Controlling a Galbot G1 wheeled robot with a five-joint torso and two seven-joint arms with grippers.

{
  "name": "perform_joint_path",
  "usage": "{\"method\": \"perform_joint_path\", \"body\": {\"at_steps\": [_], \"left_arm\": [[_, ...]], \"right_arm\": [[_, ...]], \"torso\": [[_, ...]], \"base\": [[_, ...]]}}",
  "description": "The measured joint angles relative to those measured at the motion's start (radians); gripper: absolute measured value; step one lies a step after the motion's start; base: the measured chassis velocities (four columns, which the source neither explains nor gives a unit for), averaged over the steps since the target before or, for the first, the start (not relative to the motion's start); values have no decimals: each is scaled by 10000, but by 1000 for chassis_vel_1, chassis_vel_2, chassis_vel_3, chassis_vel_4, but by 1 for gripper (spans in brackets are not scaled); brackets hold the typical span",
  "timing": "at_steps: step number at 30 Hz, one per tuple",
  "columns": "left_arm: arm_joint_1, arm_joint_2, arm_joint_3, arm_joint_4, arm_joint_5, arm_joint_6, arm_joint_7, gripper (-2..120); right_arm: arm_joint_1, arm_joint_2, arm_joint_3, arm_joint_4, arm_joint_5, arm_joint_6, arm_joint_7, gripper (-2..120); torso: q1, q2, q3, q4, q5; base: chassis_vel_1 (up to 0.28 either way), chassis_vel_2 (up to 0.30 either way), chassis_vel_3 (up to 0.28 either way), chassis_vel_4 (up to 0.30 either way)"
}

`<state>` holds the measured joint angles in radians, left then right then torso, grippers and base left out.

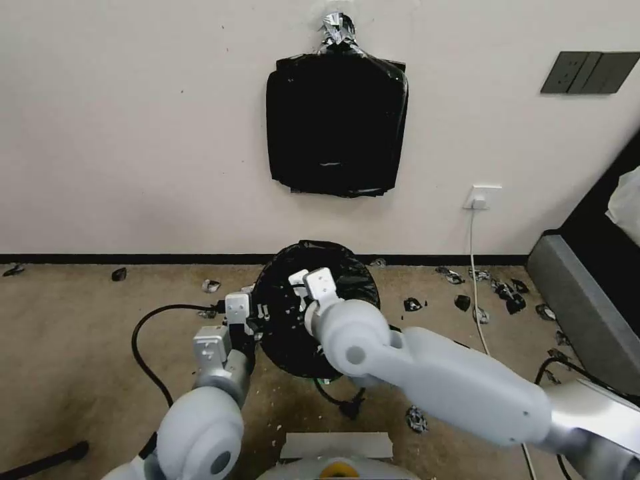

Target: Place a trash bag onto the trash bin.

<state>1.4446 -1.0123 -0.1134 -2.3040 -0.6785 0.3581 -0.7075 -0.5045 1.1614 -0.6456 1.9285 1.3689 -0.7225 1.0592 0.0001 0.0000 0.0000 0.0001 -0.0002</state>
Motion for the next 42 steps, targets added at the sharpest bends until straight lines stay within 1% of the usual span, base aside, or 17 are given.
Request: {"method": "perform_joint_path", "body": {"at_steps": [6,20,25,27,28,33,42], "left_arm": [[80,-11,-35,-76,-40,-1,40,4],[209,-98,20,-179,-91,-6,99,4],[233,-145,50,-190,-91,-7,102,4],[261,-144,48,-201,-91,-6,104,4],[277,-142,36,-212,-91,-6,104,4],[391,-58,-14,-335,-162,-5,118,4],[459,-34,-68,-468,-350,-4,117,4]], "right_arm": [[-133,23,-10,-365,-258,1,28,0],[-432,171,250,-1162,-860,22,-294,0],[-436,203,226,-1153,-926,23,-291,0],[-433,210,166,-954,-908,23,-287,0],[-355,270,-22,-792,-866,23,-280,0],[-298,469,-121,-1083,-870,22,-274,0],[-316,476,-155,-1294,-851,23,-317,0]], "torso": [[0,0,0,0,1],[-1,0,0,-1,2],[-1,-1,0,-1,2],[-1,0,0,-1,2],[-1,-1,-1,-1,0],[-1,-1,0,0,2],[-1,-1,0,-1,1]], "base": [[0,0,0,0],[0,0,0,0],[0,0,0,0],[0,0,0,0],[0,0,0,0],[0,0,0,0],[0,0,0,0]]}}
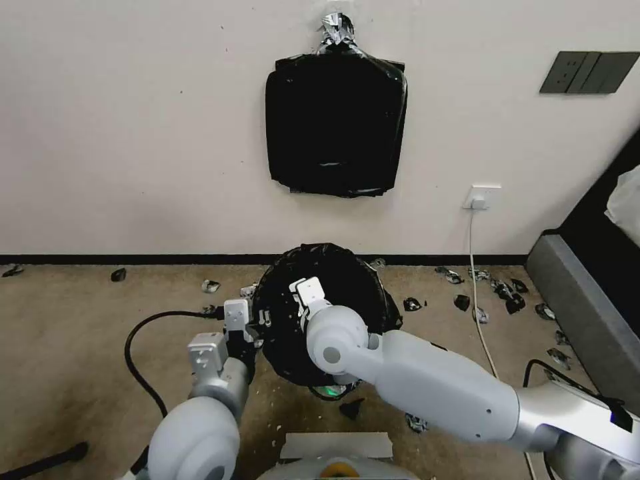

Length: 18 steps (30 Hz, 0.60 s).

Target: Place a trash bag onto the trash bin.

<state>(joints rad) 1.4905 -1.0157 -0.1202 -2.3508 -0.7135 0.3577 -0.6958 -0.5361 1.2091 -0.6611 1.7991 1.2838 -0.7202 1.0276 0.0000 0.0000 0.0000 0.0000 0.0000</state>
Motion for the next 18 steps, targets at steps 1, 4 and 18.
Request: {"method": "perform_joint_path", "body": {"at_steps": [1,4,18], "left_arm": [[13,-3,3,-35,-47,0,1,4],[49,2,5,-68,-76,0,8,4],[93,-73,-189,70,-615,161,-270,4]], "right_arm": [[-29,-17,17,-24,-4,1,-19,0],[-58,-57,39,-34,-10,2,-56,0],[-232,-754,272,1096,232,6,-292,0]], "torso": [[0,0,0,0,-1],[0,0,0,0,0],[1,0,0,1,3]], "base": [[0,0,0,0],[0,0,0,0],[0,0,0,0]]}}
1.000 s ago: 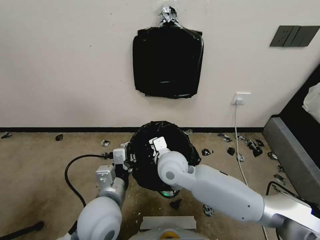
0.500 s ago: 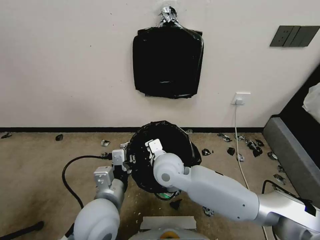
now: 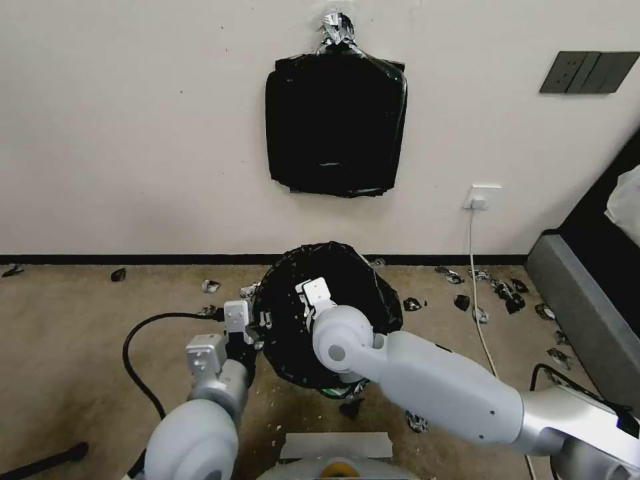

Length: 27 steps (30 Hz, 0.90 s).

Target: Place a trash bag onto the trash bin.

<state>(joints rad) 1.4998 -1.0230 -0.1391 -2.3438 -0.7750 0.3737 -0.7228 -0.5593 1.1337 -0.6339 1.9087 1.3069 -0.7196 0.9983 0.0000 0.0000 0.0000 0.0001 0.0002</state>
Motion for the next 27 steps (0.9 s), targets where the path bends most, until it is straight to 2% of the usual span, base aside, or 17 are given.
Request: {"method": "perform_joint_path", "body": {"at_steps": [2,3,5,6,9,14,15,17,18,21,23,26,27], "left_arm": [[-147,-82,-4,157,-383,94,-308,4],[-147,-82,-4,157,-383,94,-308,4],[-352,-326,57,389,-1102,203,-759,4],[-352,-326,57,389,-1102,203,-759,4],[-583,-744,189,763,-2228,339,-1338,4],[-712,-958,257,1140,-2763,365,-1652,4],[-792,-1072,308,1480,-2988,354,-1808,4],[-918,-1219,314,1861,-3202,320,-1913,4],[-918,-1219,314,1861,-3202,320,-1913,4],[-1072,-1358,415,2257,-3297,312,-2080,4],[-1090,-1365,458,2306,-3306,314,-2082,4],[-1218,-1404,513,2565,-3262,309,-2062,4],[-1218,-1404,513,2565,-3262,309,-2062,4]], "right_arm": [[-46,-526,49,739,134,0,-292,8],[-46,-526,49,739,134,0,-292,8],[-178,-1265,289,1796,198,0,-839,20],[-178,-1265,289,1796,198,0,-839,20],[-470,-2139,749,2995,289,0,-1530,35],[-827,-2705,1110,3477,332,-1,-1981,45],[-1191,-3074,1489,3721,311,-1,-2322,54],[-1664,-3358,1892,3869,119,-1,-2696,63],[-1664,-3358,1892,3869,119,-1,-2696,63],[-2268,-3643,2487,4028,-46,-1,-3021,78],[-2389,-3702,2609,4055,-96,-1,-3107,82],[-2762,-3874,2974,4089,-375,-2,-3398,97],[-2762,-3874,2974,4089,-375,-2,-3398,97]], "torso": [[-1,0,-1,-2,-1],[-1,0,-1,-2,-1],[0,0,0,-2,-1],[0,0,0,-2,-1],[0,1,0,-2,-1],[0,0,0,-2,1],[0,1,-1,-3,-1],[-1,0,0,-2,2],[-1,0,0,-2,2],[0,0,0,-2,1],[0,1,-1,-2,0],[0,1,-1,-2,1],[0,1,-1,-2,1]], "base": [[0,0,0,0],[0,0,0,0],[0,0,0,0],[0,0,0,0],[0,0,0,0],[0,0,0,0],[0,0,0,0],[0,0,0,0],[0,0,0,0],[0,0,0,0],[0,0,0,0],[0,0,0,0],[0,0,0,0]]}}
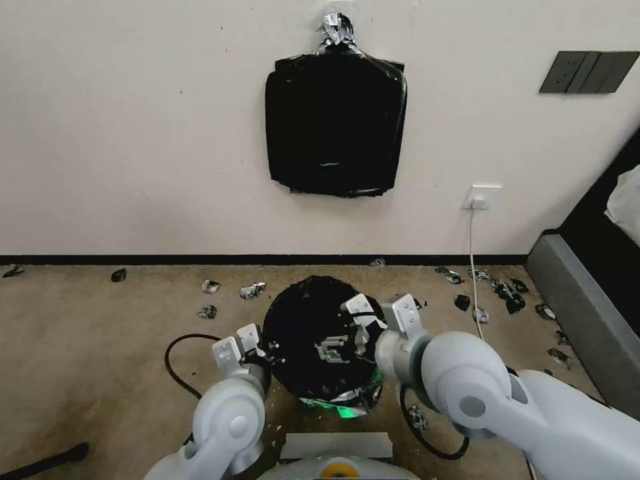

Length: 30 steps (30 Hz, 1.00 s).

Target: Place a trash bag onto the trash bin.

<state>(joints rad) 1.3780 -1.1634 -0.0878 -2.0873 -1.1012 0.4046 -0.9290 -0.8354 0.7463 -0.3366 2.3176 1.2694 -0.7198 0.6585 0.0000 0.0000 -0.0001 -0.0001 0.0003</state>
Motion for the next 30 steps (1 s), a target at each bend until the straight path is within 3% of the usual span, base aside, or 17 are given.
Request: {"method": "perform_joint_path", "body": {"at_steps": [4,16,22,24,25,27,29,30], "left_arm": [[-45,-37,0,77,58,-77,124,11],[256,222,-115,-492,566,-61,1108,54],[745,735,-490,-1259,3123,-410,2746,78],[1122,882,-898,-1483,4501,-1107,3744,86],[1122,882,-898,-1483,4501,-1107,3744,86],[1583,878,-1540,-1522,5825,-2036,4553,95],[1955,814,-2048,-1453,6720,-2798,5032,99],[1955,814,-2048,-1453,6720,-2798,5032,99]], "right_arm": [[-157,-108,234,24,-124,0,-163,100],[-825,-206,972,186,-244,0,-263,100],[-1412,-168,1824,302,-1094,397,-858,100],[-1809,-91,2262,114,-2544,980,-1655,100],[-1809,-91,2262,114,-2544,980,-1655,100],[-2434,261,3043,-333,-4414,1792,-2681,100],[-3152,722,3735,-704,-5643,2587,-3275,100],[-3152,722,3735,-704,-5643,2587,-3275,100]], "torso": [[0,0,0,0,0],[0,0,0,0,-3],[0,0,0,1,-3],[0,0,0,0,-5],[0,0,0,0,-5],[0,0,0,2,-3],[0,0,0,3,-5],[0,0,0,3,-5]], "base": [[0,0,0,0],[0,0,0,0],[0,0,0,0],[0,0,0,0],[0,0,0,0],[0,0,0,0],[0,0,0,0],[0,0,0,0]]}}
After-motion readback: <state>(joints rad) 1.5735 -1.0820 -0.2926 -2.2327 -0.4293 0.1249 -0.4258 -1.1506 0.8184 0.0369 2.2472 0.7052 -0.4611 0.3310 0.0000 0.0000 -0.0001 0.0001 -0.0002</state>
